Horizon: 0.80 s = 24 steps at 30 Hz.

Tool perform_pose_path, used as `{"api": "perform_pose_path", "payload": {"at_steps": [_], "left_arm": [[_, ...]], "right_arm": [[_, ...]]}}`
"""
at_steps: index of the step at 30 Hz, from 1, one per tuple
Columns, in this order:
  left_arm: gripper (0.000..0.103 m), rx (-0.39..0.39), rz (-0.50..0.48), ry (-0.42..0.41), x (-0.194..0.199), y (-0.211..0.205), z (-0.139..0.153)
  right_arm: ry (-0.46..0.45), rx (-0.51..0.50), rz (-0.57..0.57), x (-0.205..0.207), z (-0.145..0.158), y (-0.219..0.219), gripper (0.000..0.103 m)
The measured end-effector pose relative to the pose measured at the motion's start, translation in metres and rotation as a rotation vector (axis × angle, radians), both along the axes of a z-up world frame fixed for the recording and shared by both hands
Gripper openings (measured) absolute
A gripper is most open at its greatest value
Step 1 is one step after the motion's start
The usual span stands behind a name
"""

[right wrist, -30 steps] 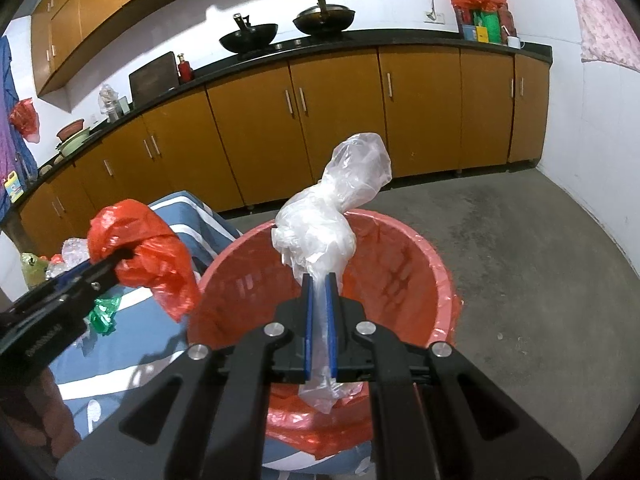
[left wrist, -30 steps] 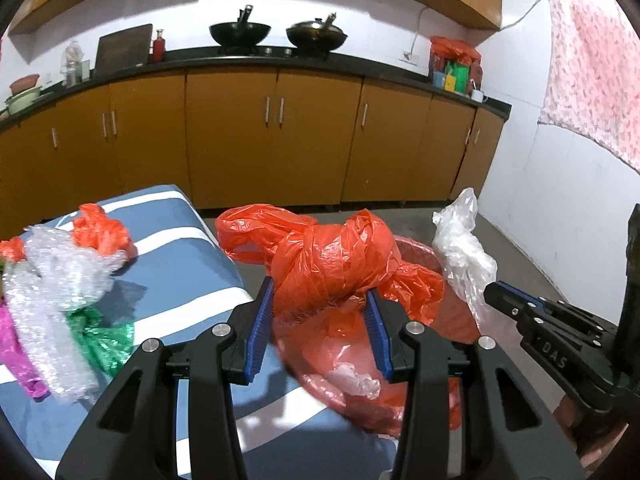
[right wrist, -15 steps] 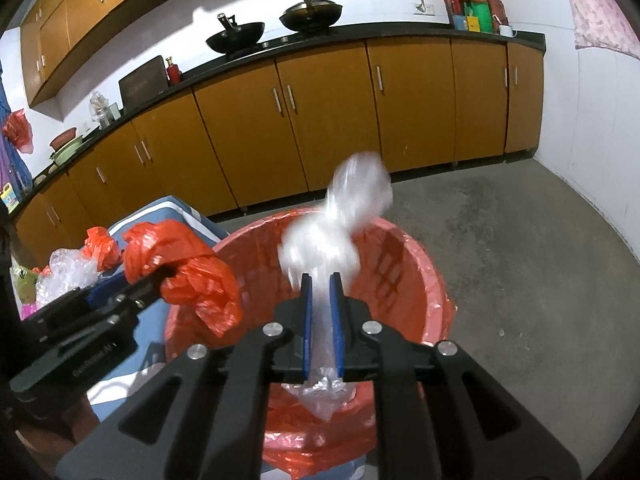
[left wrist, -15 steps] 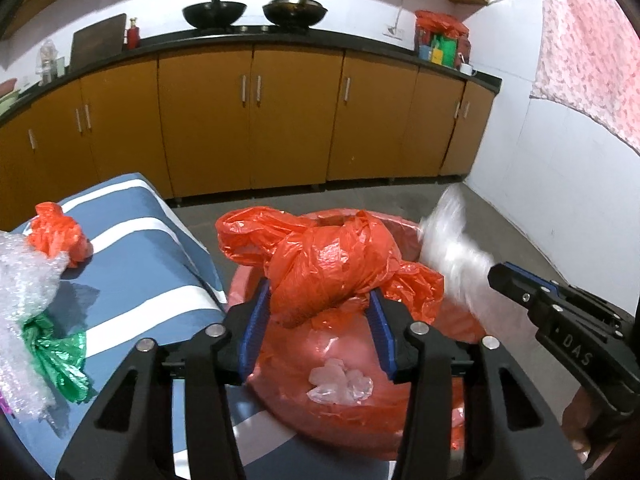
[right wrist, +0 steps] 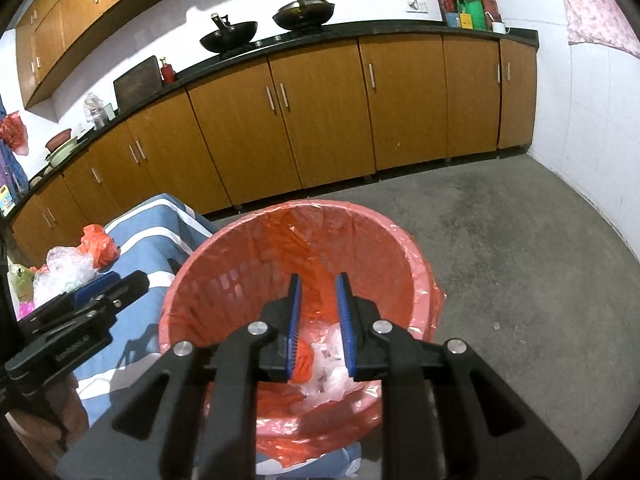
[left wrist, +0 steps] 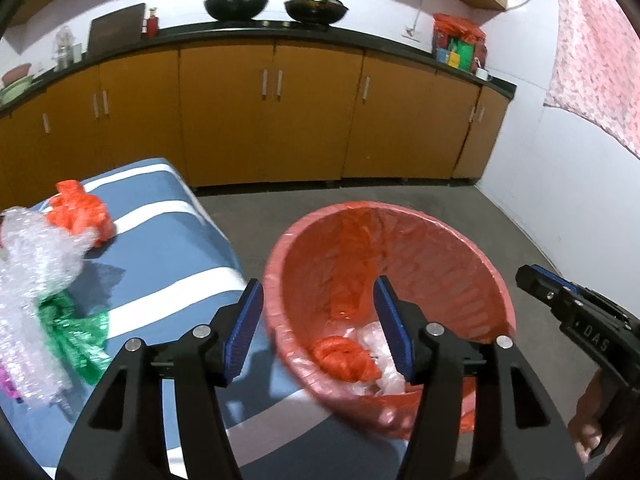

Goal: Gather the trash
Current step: 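Move both tools back over the table toward the remaining bags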

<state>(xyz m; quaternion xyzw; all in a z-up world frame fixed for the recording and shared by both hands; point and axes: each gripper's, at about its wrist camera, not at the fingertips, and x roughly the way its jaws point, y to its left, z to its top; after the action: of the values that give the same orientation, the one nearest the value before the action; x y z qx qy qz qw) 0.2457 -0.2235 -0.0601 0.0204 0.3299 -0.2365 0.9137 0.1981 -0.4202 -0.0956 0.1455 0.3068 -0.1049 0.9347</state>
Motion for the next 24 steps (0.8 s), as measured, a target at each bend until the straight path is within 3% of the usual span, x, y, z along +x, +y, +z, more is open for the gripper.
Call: {"api": "perform_pose_path", "payload": {"at_steps": [8, 14, 24], "left_arm": [[0.062, 0.002, 0.125, -0.087, -0.024, 0.076, 0.016], [0.066, 0.076, 0.300, -0.155, -0.047, 0.161, 0.017], [0.071, 0.099, 0.599, -0.139, -0.064, 0.285, 0.006]], "right_arm": [[-0.017, -0.002, 0.093, 0.007, 0.013, 0.039, 0.023], [-0.023, 0.002, 0.214, 0.022, 0.020, 0.097, 0.023], [-0.005, -0.010, 0.426, 0.051, 0.021, 0.212, 0.026]]}}
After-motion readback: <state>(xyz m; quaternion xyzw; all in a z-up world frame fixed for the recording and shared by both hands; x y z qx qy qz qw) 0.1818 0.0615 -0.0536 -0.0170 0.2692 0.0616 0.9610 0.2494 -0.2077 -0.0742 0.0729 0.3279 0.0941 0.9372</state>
